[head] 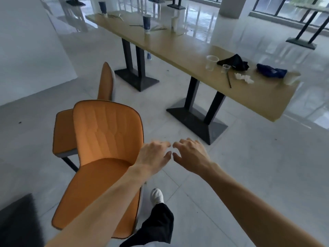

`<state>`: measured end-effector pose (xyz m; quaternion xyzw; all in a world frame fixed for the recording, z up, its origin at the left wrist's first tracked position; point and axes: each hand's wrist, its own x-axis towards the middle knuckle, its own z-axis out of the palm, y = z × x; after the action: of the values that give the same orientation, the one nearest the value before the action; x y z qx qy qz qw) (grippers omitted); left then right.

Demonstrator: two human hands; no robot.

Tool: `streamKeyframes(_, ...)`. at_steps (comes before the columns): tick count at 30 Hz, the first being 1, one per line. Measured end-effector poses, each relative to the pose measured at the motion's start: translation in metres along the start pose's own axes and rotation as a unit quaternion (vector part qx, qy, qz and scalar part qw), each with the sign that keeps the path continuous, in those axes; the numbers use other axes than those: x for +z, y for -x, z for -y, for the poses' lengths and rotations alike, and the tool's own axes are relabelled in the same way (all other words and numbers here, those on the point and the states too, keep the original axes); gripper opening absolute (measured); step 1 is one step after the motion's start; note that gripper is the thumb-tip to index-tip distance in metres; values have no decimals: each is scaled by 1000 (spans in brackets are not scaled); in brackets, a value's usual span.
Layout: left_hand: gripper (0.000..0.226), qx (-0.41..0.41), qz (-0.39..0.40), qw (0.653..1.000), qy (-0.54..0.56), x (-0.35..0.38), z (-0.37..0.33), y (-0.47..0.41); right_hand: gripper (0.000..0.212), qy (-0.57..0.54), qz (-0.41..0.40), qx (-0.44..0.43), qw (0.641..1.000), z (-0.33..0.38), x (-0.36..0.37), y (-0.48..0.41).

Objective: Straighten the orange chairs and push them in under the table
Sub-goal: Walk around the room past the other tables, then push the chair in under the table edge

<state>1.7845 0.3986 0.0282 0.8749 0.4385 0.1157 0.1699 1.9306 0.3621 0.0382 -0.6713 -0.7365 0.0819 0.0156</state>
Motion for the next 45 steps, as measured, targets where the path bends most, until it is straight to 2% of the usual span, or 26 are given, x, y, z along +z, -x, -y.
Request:
streamKeyframes(8, 32, -97, -47, 994, 4, -27, 86, -167, 34, 10, 15, -78, 997, -46, -38, -205)
streamKeyframes(13, 33, -153, -65, 986, 10, -50, 123, -229, 33, 1, 32, -134, 990, -52, -52, -300)
streamKeyframes(18, 31, -247, -113, 962, 9, -63, 172, -267, 35, 1, 49, -248, 967, -39, -53, -398)
streamKeyframes(21, 27, -331, -154, 931, -1, -70, 202, -282, 34, 7, 70, -328, 942, -19, -45, -455)
streamKeyframes(26, 19, -478, -212, 852, -8, -80, 231, -296, 29, 15, 110, -481, 870, 12, -43, -526)
streamKeyframes(33, 21, -655, -278, 702, -12, -77, 221, -289, 22, 36, 151, -664, 732, 63, -35, -557)
streamKeyframes(37, 13, -718, -296, 630, -19, -69, 215, -273, 25, 47, 155, -736, 658, 98, -26, -553)
streamKeyframes(45, 30, -780, -334, 529, -18, -47, 221, -250, 24, 83, 159, -833, 523, 155, -5, -547)
